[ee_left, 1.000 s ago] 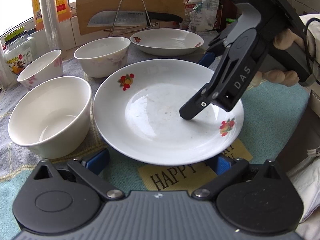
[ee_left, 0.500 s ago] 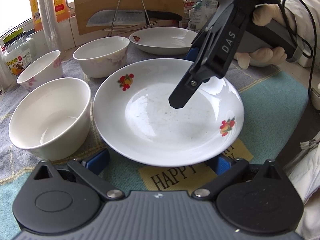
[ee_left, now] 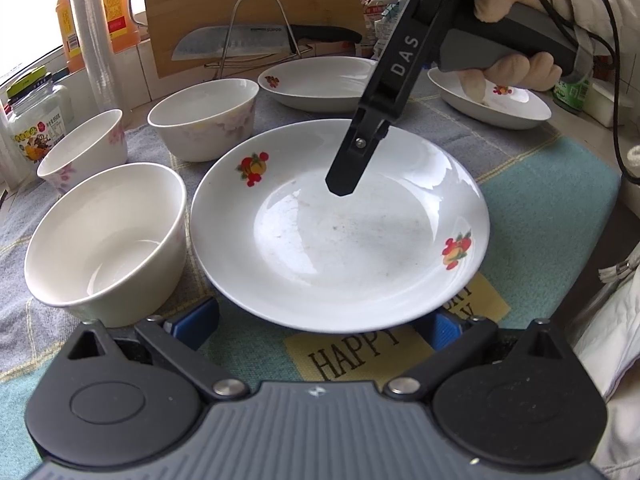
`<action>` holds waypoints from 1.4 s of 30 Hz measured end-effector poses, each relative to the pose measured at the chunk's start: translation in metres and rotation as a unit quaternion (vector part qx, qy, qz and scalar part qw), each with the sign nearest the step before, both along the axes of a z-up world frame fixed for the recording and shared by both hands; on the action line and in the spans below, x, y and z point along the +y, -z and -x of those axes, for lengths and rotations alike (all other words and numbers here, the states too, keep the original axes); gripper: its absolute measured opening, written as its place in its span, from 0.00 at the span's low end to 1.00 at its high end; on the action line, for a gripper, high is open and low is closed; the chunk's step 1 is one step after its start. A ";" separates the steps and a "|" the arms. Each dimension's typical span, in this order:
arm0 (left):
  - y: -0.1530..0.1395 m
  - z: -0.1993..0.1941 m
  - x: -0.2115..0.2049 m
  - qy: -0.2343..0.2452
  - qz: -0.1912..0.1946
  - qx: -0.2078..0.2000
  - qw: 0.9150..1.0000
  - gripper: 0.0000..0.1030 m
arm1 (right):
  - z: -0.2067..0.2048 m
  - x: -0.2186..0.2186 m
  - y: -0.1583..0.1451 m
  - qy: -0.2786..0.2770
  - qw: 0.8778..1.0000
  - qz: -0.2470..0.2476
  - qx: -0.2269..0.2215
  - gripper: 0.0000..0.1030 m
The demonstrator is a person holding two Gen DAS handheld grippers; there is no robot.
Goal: Organize plates and bowls
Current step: 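Grasp the large plate rim with the right gripper and lift it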
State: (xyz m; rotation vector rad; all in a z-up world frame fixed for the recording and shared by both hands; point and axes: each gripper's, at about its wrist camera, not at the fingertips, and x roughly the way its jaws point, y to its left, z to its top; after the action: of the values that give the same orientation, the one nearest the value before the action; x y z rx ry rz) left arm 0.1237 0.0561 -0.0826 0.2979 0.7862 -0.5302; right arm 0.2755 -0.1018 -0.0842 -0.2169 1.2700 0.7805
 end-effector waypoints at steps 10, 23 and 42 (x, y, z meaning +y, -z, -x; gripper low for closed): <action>-0.005 0.002 -0.006 0.015 -0.025 -0.009 1.000 0.99 | 0.000 -0.002 -0.001 0.001 1.000 0.007 0.001 0.78; -0.008 -0.004 -0.007 0.030 -0.027 0.000 0.999 0.99 | 0.001 0.000 0.001 -0.009 1.000 0.003 -0.004 0.78; -0.016 -0.003 -0.009 0.041 -0.040 0.010 0.998 0.99 | 0.009 -0.008 -0.003 -0.006 1.000 -0.004 -0.004 0.78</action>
State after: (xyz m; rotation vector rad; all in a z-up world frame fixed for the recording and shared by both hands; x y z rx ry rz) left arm 0.1271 0.0468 -0.0669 0.4004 0.8183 -0.5796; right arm 0.2666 -0.1093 -0.0816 -0.2207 1.2586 0.7940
